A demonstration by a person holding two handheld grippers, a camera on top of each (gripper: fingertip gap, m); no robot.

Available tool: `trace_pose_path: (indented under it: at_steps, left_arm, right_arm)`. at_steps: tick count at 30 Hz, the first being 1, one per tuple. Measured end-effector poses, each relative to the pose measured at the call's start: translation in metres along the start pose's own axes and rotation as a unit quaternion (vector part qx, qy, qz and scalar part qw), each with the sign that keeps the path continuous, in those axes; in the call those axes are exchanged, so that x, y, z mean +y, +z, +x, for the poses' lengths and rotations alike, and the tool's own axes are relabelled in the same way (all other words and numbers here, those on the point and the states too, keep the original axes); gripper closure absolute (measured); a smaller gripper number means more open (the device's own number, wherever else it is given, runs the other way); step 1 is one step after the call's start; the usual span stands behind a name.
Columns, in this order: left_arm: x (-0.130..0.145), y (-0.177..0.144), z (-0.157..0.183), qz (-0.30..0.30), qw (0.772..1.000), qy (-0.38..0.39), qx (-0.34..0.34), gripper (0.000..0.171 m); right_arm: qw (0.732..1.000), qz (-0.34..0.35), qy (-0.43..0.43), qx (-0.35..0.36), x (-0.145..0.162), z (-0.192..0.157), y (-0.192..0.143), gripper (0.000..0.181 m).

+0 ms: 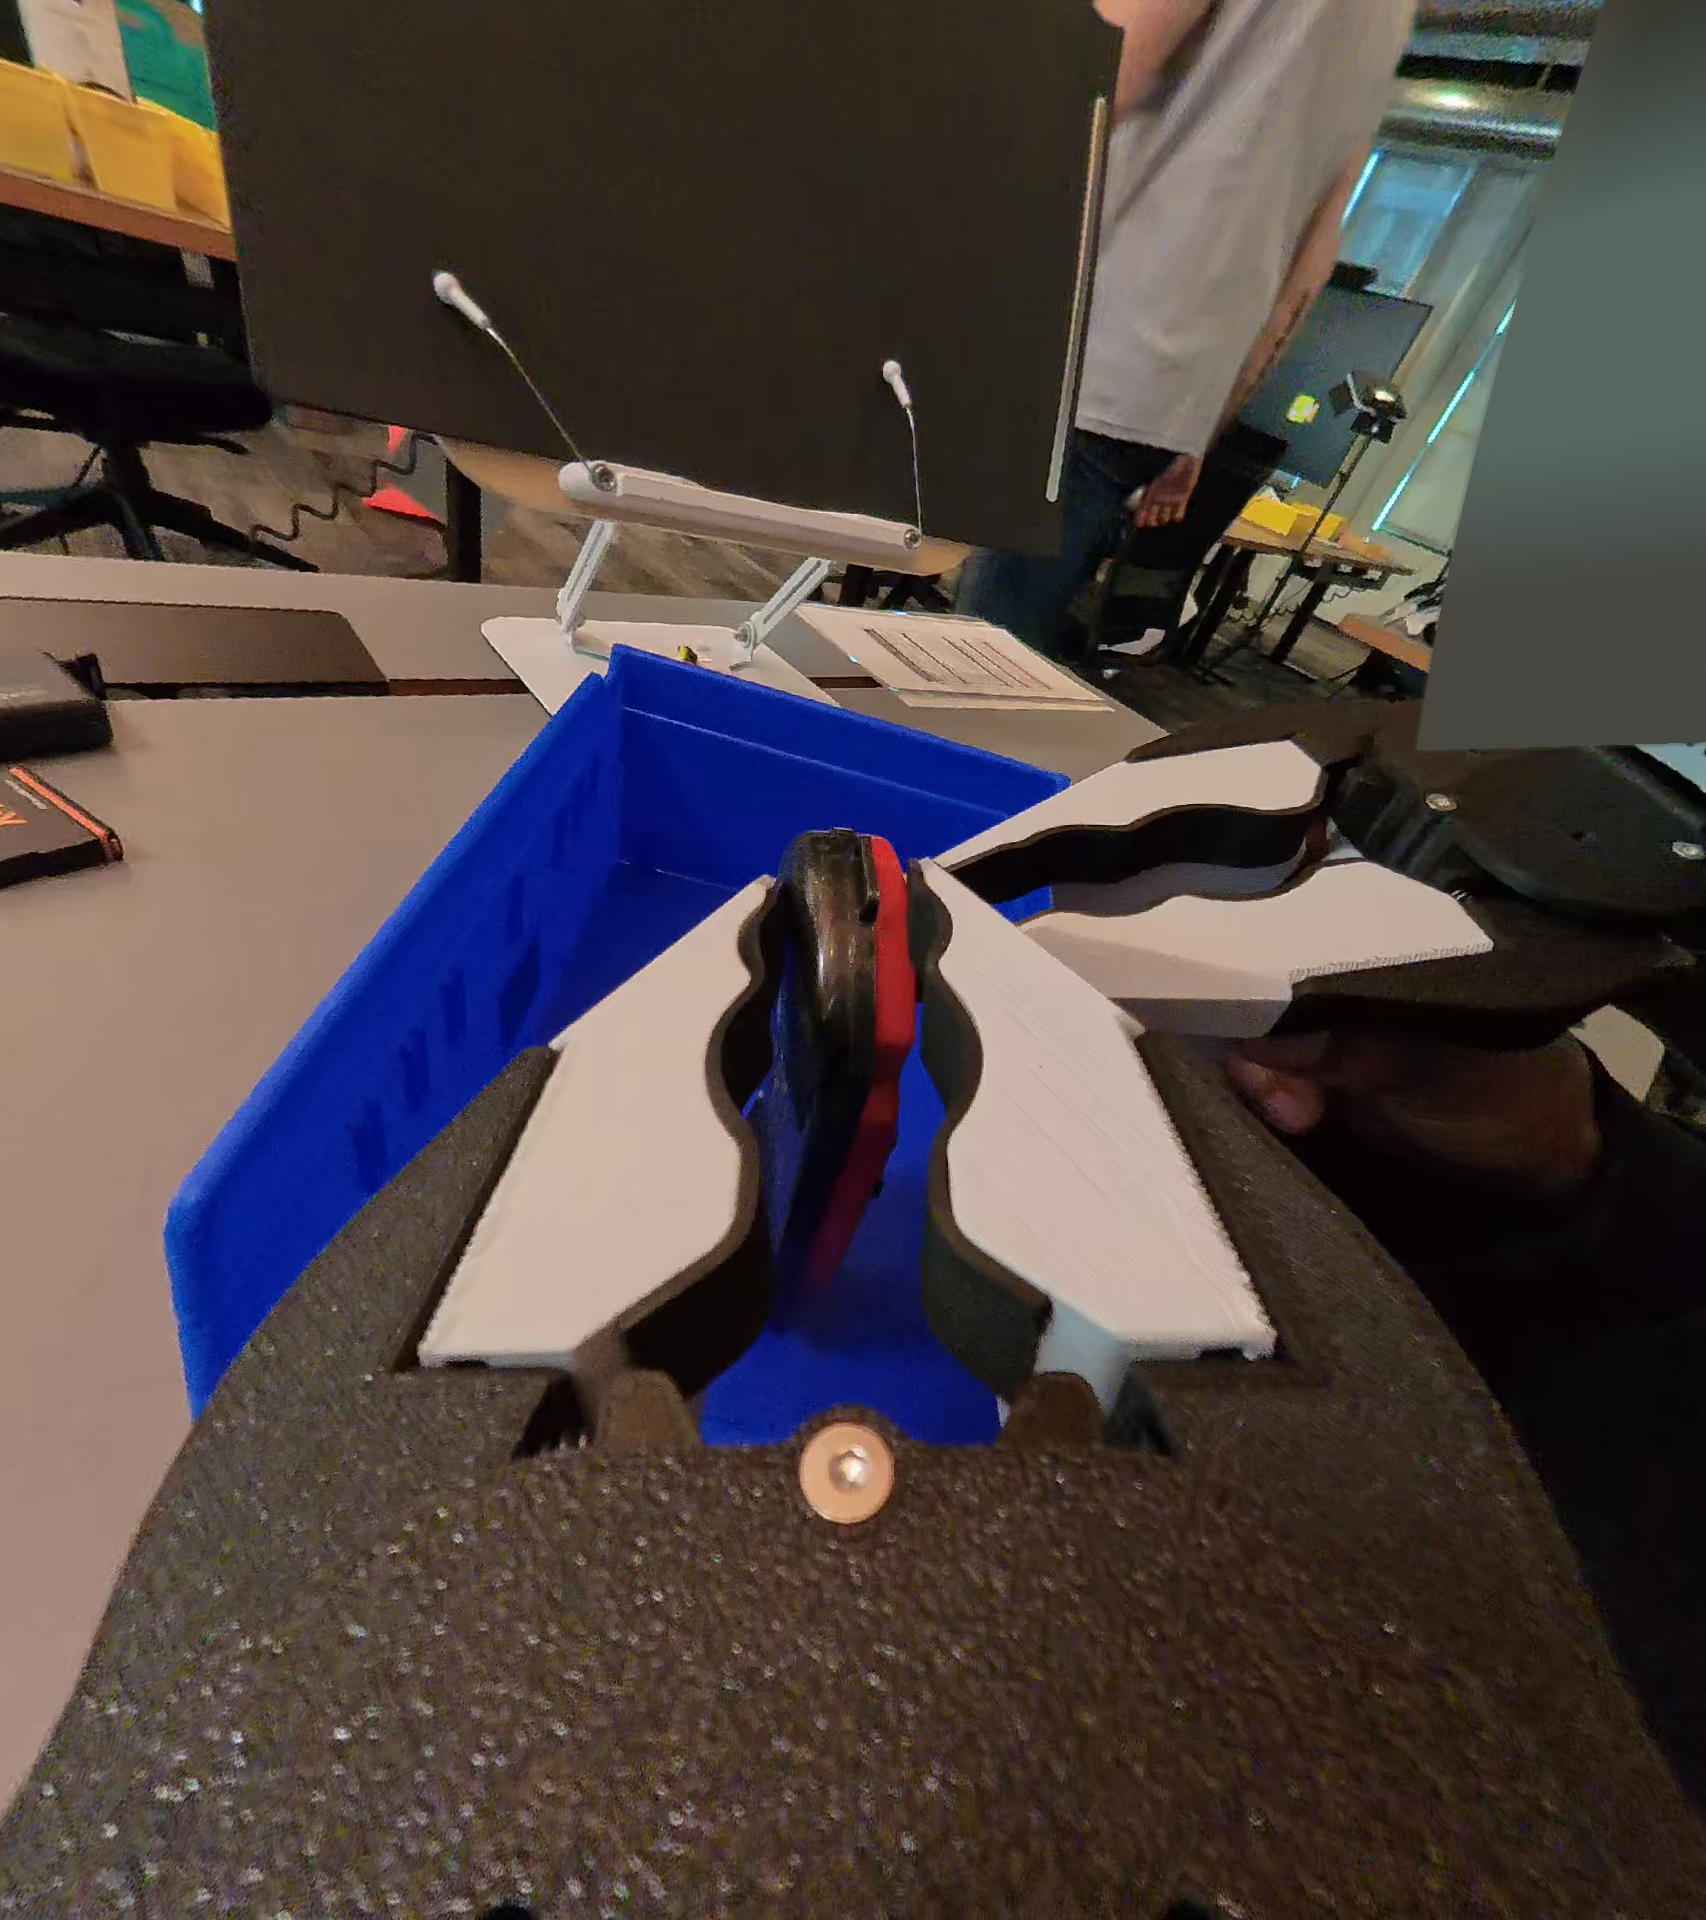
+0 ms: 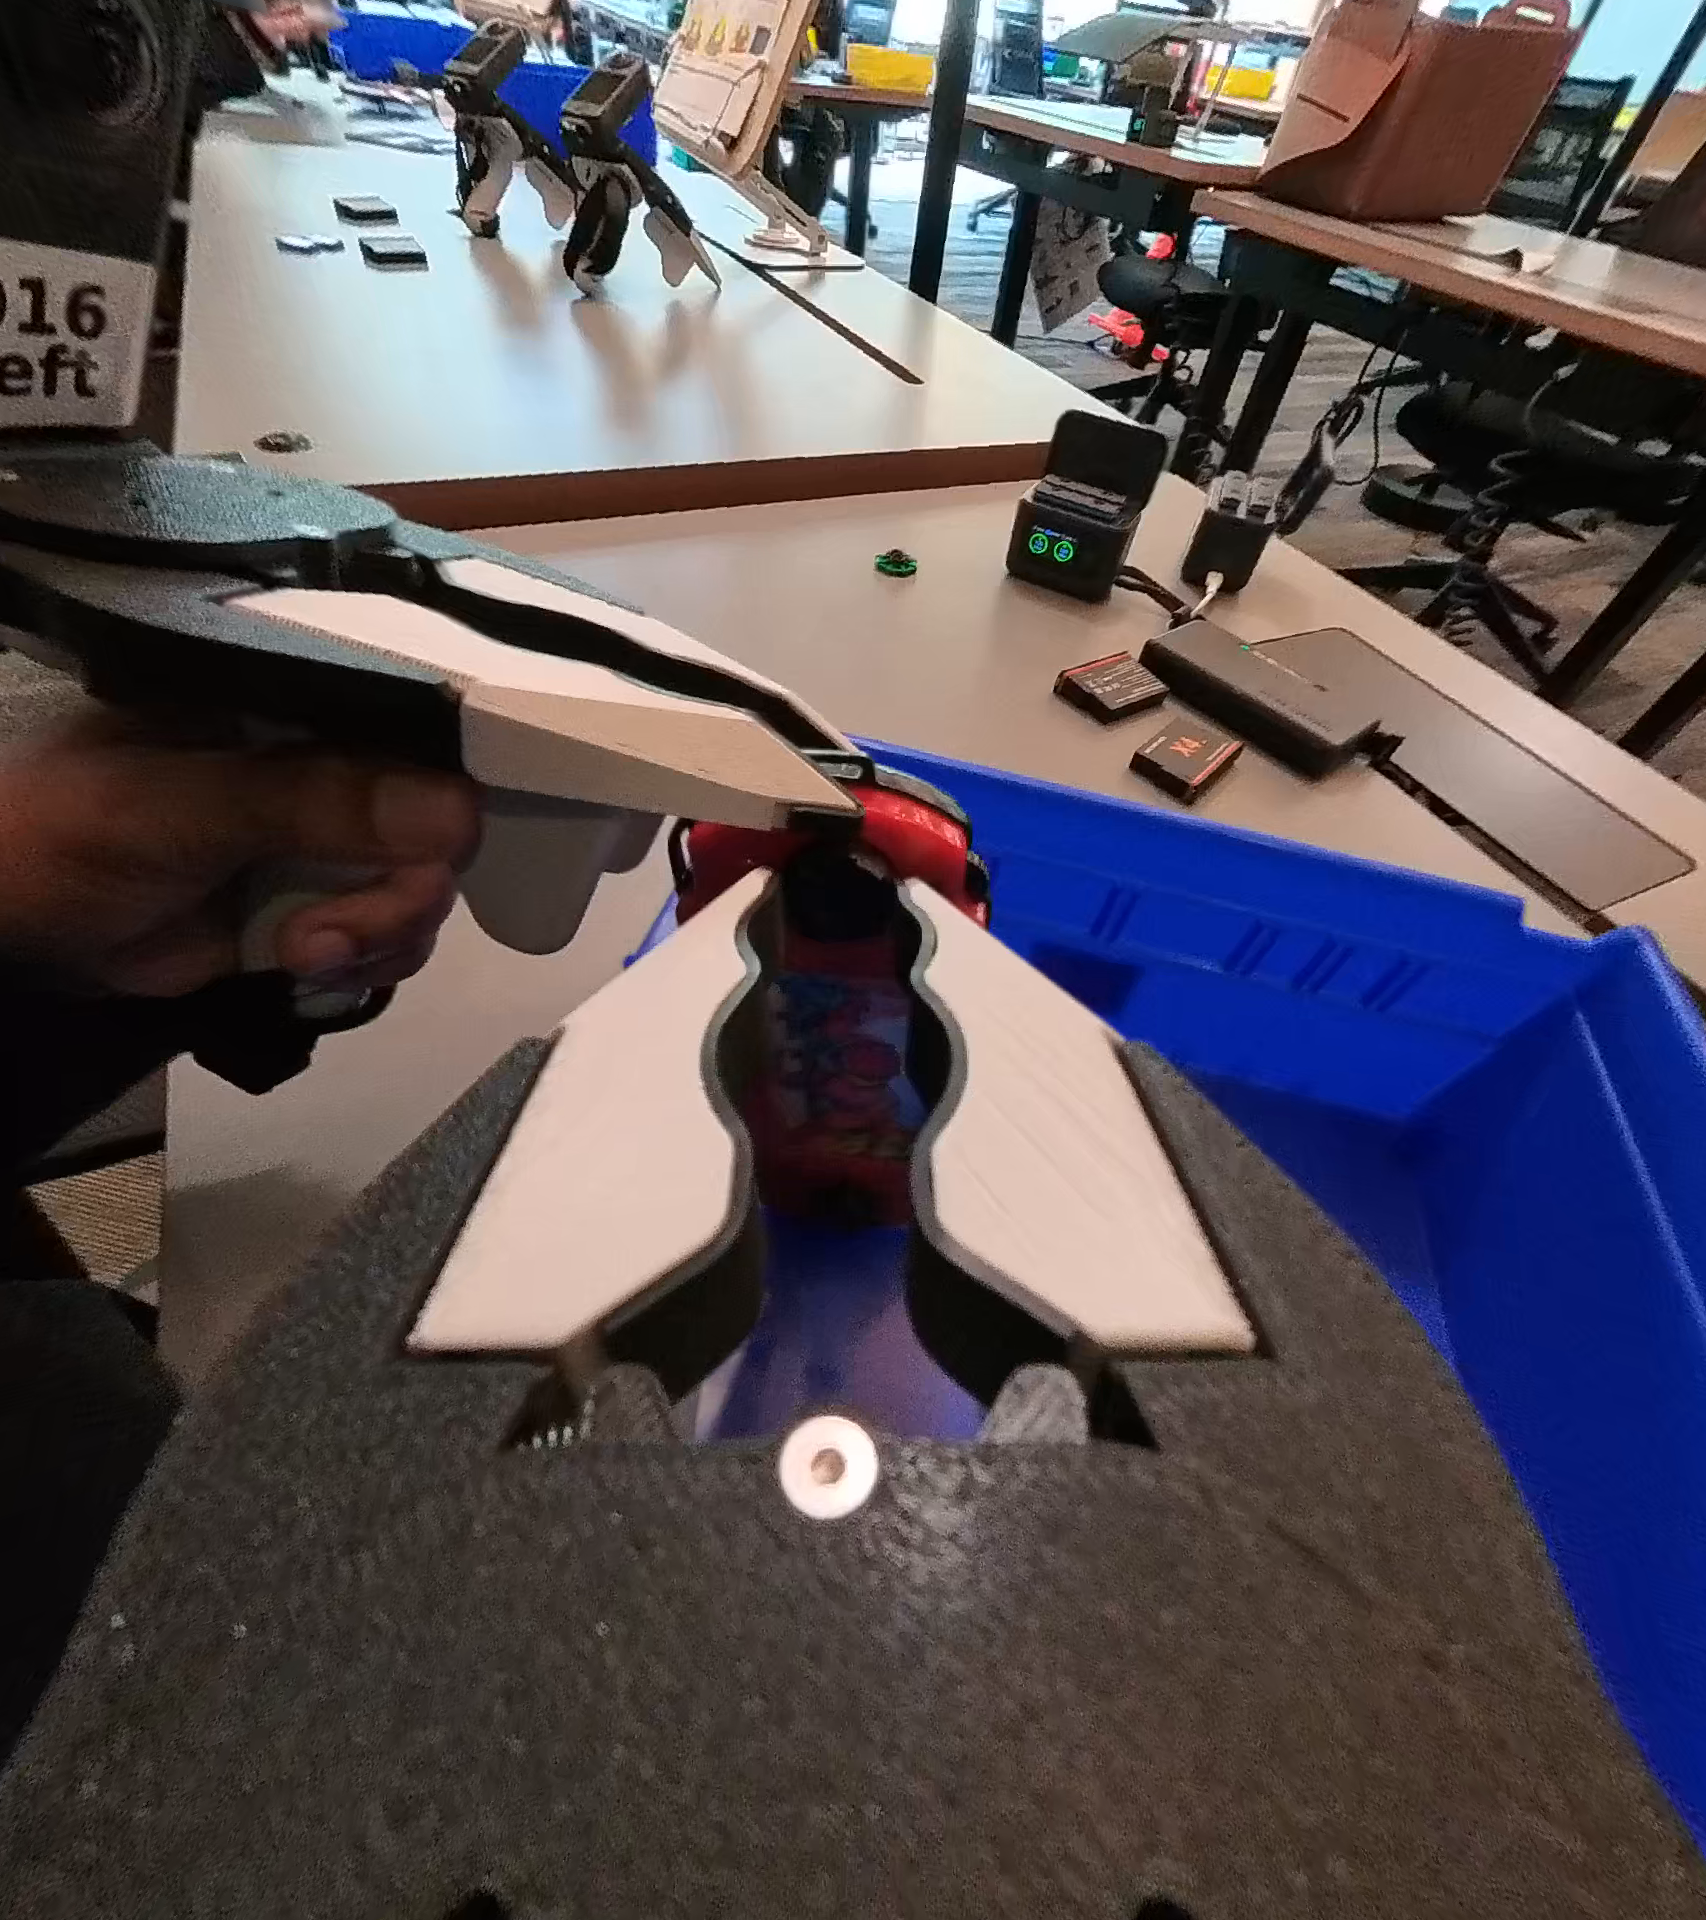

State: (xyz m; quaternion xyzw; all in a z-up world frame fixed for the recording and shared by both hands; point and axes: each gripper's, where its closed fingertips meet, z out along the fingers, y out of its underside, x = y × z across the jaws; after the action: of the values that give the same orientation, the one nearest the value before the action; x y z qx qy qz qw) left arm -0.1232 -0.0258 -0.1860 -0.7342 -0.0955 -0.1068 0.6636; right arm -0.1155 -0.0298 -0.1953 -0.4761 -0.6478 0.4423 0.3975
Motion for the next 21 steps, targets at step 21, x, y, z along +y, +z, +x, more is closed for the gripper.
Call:
trace_pose_path:
  at_steps: [21]
  left_arm:
    - [-0.011, 0.005, -0.011, 0.011, 0.996, 0.048, -0.07, 0.171]
  right_arm:
    - [0.993, 0.012, 0.12, 0.003, 0.019, 0.027, -0.029, 0.181]
